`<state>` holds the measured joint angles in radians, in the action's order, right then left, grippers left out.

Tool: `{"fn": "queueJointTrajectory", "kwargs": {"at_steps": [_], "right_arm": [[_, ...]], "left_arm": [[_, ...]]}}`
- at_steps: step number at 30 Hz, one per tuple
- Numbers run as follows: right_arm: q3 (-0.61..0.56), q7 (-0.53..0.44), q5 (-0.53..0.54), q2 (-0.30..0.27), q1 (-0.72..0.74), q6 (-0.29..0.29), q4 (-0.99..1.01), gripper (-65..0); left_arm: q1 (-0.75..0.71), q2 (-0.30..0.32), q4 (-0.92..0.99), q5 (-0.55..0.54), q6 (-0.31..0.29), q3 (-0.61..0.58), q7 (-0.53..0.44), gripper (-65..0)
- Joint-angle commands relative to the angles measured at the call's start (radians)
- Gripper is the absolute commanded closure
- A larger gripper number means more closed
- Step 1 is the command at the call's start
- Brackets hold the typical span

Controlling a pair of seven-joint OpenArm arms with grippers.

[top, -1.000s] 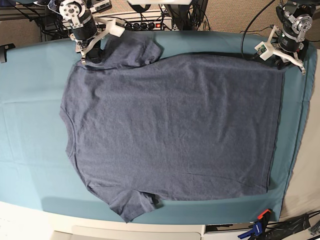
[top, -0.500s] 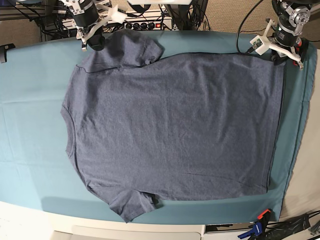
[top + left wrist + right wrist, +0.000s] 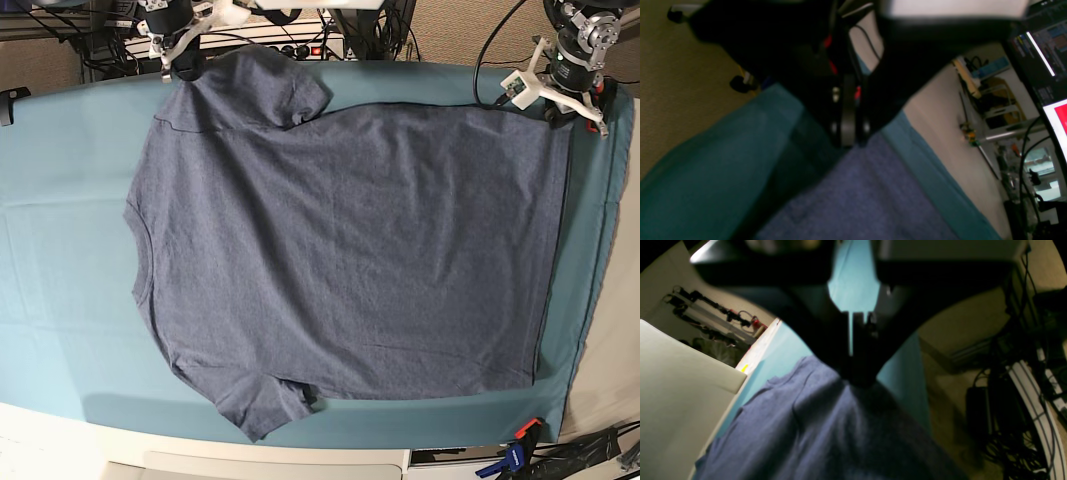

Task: Fold the T-shirt properly
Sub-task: 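Lift the shoulder edges with both grippers and pull toward the robot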

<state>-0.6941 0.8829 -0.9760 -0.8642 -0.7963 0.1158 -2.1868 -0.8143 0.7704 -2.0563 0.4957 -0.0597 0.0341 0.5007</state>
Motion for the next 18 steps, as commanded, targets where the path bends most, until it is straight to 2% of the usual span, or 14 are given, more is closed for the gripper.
{"fn": "queueJointTrajectory", "kwargs": {"at_steps": [1, 18], "right_arm": [[0.002, 0.014, -0.013, -0.012, -0.014, -0.01, -0.018, 0.0], [0.002, 0.061, -0.029, -0.011, -0.066, -0.01, -0.018, 0.0]], "left_arm": [[-0.006, 0.014, -0.016, 0.008, 0.015, 0.008, 0.008, 0.0], [-0.09, 0.013, -0.017, 0.009, 0.015, 0.008, 0.016, 0.0]]}}
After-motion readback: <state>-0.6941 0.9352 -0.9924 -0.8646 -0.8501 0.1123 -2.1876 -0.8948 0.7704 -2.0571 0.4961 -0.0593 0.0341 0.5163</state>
